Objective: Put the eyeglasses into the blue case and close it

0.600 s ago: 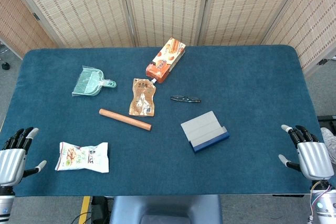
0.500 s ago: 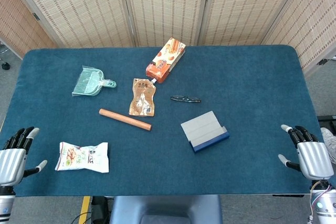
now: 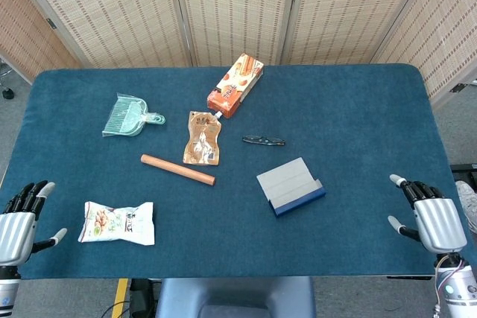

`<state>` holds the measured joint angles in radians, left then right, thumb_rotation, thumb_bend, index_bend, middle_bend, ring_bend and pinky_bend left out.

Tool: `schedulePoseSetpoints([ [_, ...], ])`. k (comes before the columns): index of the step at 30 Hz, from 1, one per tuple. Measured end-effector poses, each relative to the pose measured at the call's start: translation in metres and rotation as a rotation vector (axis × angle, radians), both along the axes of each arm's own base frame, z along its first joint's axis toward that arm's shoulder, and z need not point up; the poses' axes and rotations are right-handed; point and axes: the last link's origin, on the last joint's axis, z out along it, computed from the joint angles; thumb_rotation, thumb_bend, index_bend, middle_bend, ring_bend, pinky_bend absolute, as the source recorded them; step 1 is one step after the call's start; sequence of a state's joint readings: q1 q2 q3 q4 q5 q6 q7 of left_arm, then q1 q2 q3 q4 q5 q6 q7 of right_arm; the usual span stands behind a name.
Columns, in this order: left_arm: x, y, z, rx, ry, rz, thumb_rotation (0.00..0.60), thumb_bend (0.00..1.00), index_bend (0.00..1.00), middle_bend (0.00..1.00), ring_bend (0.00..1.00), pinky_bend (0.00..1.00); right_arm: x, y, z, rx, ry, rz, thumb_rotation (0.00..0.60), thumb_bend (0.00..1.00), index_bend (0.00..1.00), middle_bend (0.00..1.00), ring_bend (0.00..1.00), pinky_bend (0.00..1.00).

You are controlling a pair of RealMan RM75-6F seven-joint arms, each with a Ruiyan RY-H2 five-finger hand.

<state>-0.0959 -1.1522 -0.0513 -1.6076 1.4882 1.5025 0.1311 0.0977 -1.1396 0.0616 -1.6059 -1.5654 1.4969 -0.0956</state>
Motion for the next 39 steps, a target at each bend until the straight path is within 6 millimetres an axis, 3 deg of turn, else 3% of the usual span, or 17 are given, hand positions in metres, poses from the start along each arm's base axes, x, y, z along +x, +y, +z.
schedulePoseSetpoints([
  [3, 0.001, 0.000, 0.001, 0.003, 0.001, -0.011, 0.600, 0.20, 0.15, 0.13, 0.10, 0.22, 0.003, -0.005, -0.002, 0.010, 0.011, 0.010, 0.600, 0.20, 0.17, 0.41, 0.54, 0.69],
  [6, 0.000, 0.001, 0.001, 0.002, 0.002, -0.010, 0.600, 0.20, 0.15, 0.13, 0.10, 0.22, 0.009, -0.013, -0.004, 0.020, 0.026, 0.030, 0.600, 0.21, 0.27, 0.57, 0.68, 0.82],
  [8, 0.000, 0.001, 0.001, 0.002, 0.006, -0.009, 0.600, 0.20, 0.15, 0.13, 0.10, 0.22, 0.013, -0.019, -0.008, 0.031, 0.036, 0.045, 0.600, 0.21, 0.32, 0.66, 0.75, 0.85],
  [14, 0.000, 0.002, 0.002, 0.000, 0.008, -0.010, 0.600, 0.20, 0.16, 0.13, 0.10, 0.22, 0.024, -0.035, -0.025, 0.099, 0.048, 0.080, 0.600, 0.19, 0.37, 0.88, 0.94, 0.99],
  [19, 0.000, 0.003, 0.001, -0.006, 0.013, -0.006, 0.600, 0.20, 0.16, 0.13, 0.10, 0.22, 0.039, -0.050, -0.048, 0.196, 0.042, 0.126, 0.600, 0.15, 0.38, 0.99, 1.00, 1.00],
  [33, -0.005, 0.000, 0.001, -0.012, 0.011, 0.006, 0.600, 0.20, 0.16, 0.13, 0.10, 0.22, 0.088, -0.083, -0.130, 0.470, 0.037, 0.227, 0.600, 0.21, 0.38, 1.00, 1.00, 1.00],
  [39, -0.007, -0.001, 0.002, -0.011, 0.018, 0.016, 0.600, 0.20, 0.16, 0.13, 0.10, 0.22, 0.102, -0.092, -0.156, 0.538, 0.034, 0.242, 0.600, 0.33, 0.38, 1.00, 1.00, 1.00],
])
